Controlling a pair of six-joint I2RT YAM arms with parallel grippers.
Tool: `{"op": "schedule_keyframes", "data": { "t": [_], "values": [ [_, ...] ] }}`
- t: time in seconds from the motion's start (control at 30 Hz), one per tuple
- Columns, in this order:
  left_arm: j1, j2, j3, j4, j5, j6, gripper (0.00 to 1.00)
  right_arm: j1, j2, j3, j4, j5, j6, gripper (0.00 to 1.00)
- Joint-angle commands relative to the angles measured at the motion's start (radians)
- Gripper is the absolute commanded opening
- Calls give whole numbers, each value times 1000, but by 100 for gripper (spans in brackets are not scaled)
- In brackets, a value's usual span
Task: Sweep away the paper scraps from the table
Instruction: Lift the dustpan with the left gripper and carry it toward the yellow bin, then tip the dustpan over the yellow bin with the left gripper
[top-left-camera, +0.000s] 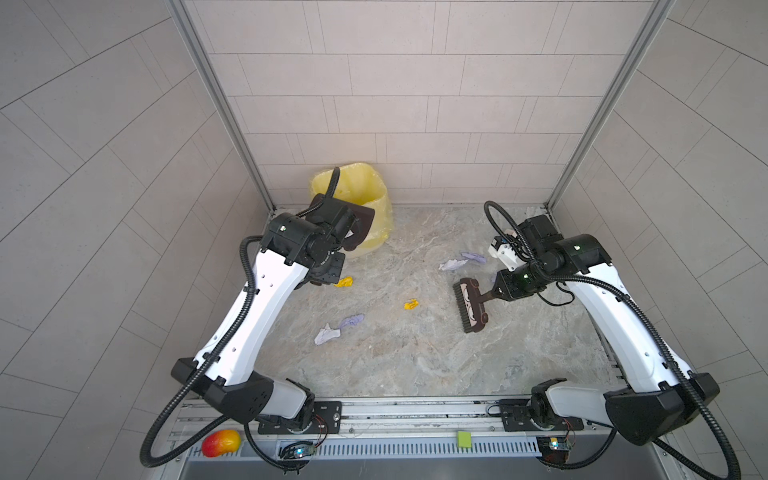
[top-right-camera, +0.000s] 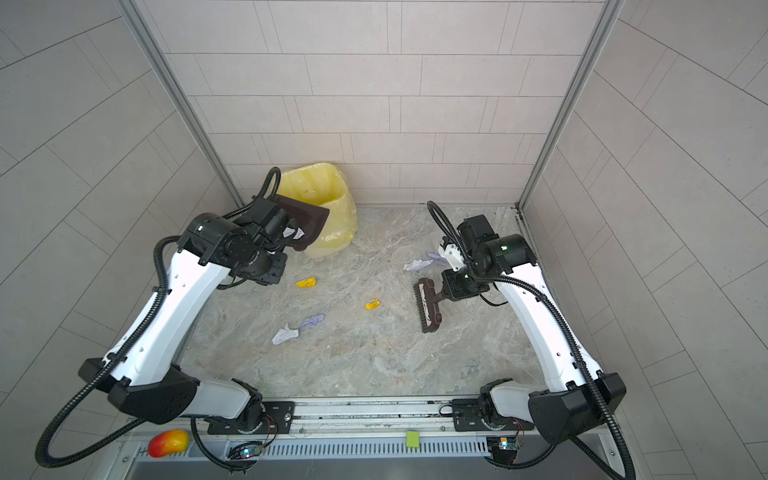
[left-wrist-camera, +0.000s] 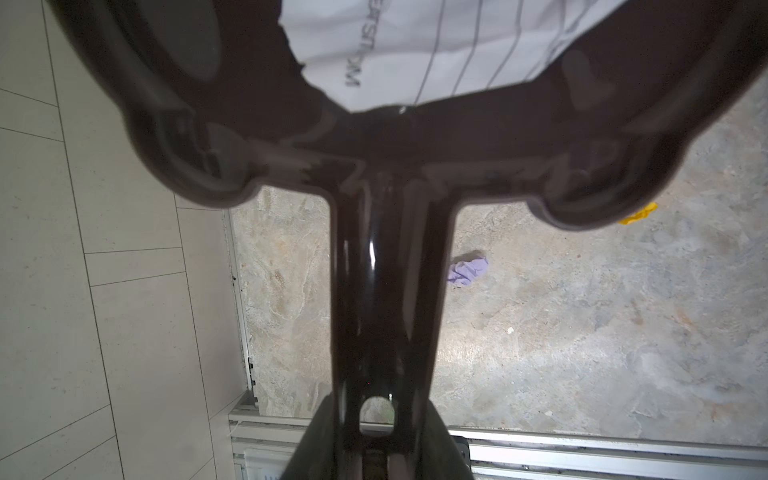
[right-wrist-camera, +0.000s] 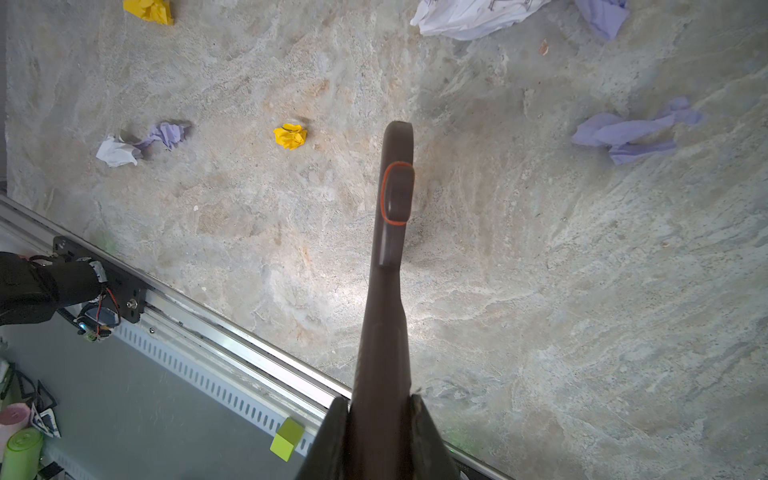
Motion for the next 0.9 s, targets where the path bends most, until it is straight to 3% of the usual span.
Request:
{"op": "schedule_keyframes", "data": {
  "t": [0.0, 0.4, 0.87],
  "values": [
    [62, -4, 36, -69, -36, 32, 0, -6, -22, 1, -7, -26, -14, 0],
    [225, 56, 110, 17, -76, 115, 0, -12, -64, -27, -19, -66, 4, 0],
    [240, 270, 337, 55, -186, 211, 0, -19, -115, -75, -22, -94, 26, 0]
  ]
}}
